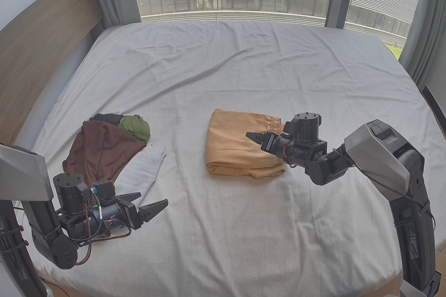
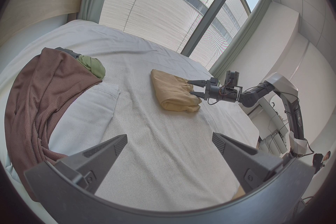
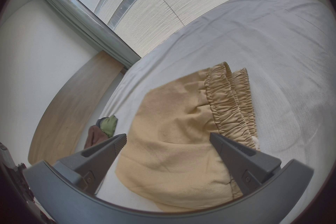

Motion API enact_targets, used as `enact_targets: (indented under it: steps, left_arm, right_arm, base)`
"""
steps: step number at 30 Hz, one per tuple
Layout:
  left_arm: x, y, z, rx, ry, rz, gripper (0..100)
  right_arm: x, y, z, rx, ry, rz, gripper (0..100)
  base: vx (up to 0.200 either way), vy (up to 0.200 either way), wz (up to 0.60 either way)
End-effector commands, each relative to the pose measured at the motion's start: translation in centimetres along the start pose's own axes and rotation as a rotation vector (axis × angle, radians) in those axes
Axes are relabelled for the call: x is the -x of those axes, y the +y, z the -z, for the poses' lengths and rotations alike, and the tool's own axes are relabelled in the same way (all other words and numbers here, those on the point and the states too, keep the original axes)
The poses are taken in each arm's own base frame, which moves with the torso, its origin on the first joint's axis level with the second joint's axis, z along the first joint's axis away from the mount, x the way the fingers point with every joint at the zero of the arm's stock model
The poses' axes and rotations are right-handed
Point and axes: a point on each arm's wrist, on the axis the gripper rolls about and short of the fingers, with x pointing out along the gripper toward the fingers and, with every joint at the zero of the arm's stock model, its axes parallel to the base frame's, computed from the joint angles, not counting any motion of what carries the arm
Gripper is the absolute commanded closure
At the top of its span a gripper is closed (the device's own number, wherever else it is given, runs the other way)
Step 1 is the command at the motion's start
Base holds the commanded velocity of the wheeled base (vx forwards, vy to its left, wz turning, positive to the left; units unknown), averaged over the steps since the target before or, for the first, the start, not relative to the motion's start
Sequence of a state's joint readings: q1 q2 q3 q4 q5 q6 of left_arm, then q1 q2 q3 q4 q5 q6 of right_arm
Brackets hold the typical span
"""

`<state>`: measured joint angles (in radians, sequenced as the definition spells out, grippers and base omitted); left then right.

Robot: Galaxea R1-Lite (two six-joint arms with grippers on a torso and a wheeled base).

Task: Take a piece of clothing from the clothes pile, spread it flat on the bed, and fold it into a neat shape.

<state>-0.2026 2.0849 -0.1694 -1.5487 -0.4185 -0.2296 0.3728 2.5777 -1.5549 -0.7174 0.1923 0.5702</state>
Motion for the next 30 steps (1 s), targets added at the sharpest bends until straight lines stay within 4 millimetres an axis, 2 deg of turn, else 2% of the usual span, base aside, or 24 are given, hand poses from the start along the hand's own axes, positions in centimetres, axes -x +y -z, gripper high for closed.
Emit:
enact_targets:
  steps: [1,4,8,11,12,14,15,16,18,19,20,21,22,23,26,30]
  left_arm:
    - [0.0,0.0,0.0,0.000,-0.001,0.001,0]
    - [0.1,-0.1,-0.1,-0.001,-0.004,0.001,0]
    - [0.2,-0.1,-0.1,-0.002,-0.006,0.002,0]
    - [0.2,-0.1,-0.1,0.000,-0.006,0.002,0]
    - [0.2,-0.1,-0.2,0.000,-0.009,0.001,0]
    - [0.2,-0.1,-0.3,-0.001,-0.014,0.002,0]
    - [0.5,-0.5,-0.9,-0.004,-0.037,0.014,0]
    - [0.5,-0.6,-1.0,-0.005,-0.045,0.017,0]
    - [1.1,-1.4,-2.0,-0.002,-0.083,0.053,0]
    - [1.2,-1.4,-2.0,0.000,-0.084,0.054,0]
    - [1.8,-2.3,-2.8,0.003,-0.118,0.085,0]
    - [2.2,-2.6,-3.1,0.001,-0.133,0.096,0]
    - [2.9,-3.3,-3.7,-0.010,-0.162,0.114,0]
    - [3.0,-3.4,-3.7,-0.012,-0.163,0.118,0]
    - [4.8,-4.8,-4.6,-0.033,-0.220,0.151,0]
    - [7.3,-6.3,-4.7,-0.032,-0.263,0.194,0]
  right_arm:
    - [-0.5,-2.4,2.6,-0.017,0.050,0.080,0]
    - [0.0,-3.0,4.1,-0.021,0.089,0.106,0]
    - [0.2,-2.8,4.5,-0.008,0.073,0.091,0]
    - [0.9,-2.0,4.2,-0.002,0.060,0.074,0]
    - [2.0,-0.6,3.0,0.006,0.035,0.051,0]
    - [2.5,-0.2,2.7,0.008,0.031,0.047,0]
    - [4.7,1.6,1.0,0.017,-0.005,0.021,0]
    - [5.2,2.0,0.5,0.018,-0.016,0.013,0]
    - [8.3,3.8,-1.4,0.029,-0.067,-0.019,0]
    - [8.5,3.9,-1.6,0.029,-0.071,-0.020,0]
    - [11.3,5.3,-2.9,0.037,-0.109,-0.044,0]
    - [12.7,5.8,-3.5,0.040,-0.126,-0.051,0]
    - [15.1,6.5,-4.3,0.046,-0.153,-0.063,0]
    - [15.3,6.7,-4.3,0.046,-0.155,-0.065,0]
    - [20.7,8.3,-5.4,0.066,-0.213,-0.098,0]
    - [25.3,9.0,-4.7,0.132,-0.229,-0.102,0]
  base:
    - [0.000,0.000,0.00]
    - [0.000,0.000,0.00]
    - [0.000,0.000,0.00]
    - [0.000,0.000,0.00]
    - [0.000,0.000,0.00]
    - [0.000,0.000,0.00]
    - [0.000,0.000,0.00]
    - [0.000,0.000,0.00]
    - [0.000,0.000,0.00]
    - [0.000,0.000,0.00]
    - [0.000,0.000,0.00]
    - [0.000,0.000,0.00]
    - [0.000,0.000,0.00]
    - [0.000,0.000,0.00]
    - [0.000,0.000,0.00]
    - [0.000,0.000,0.00]
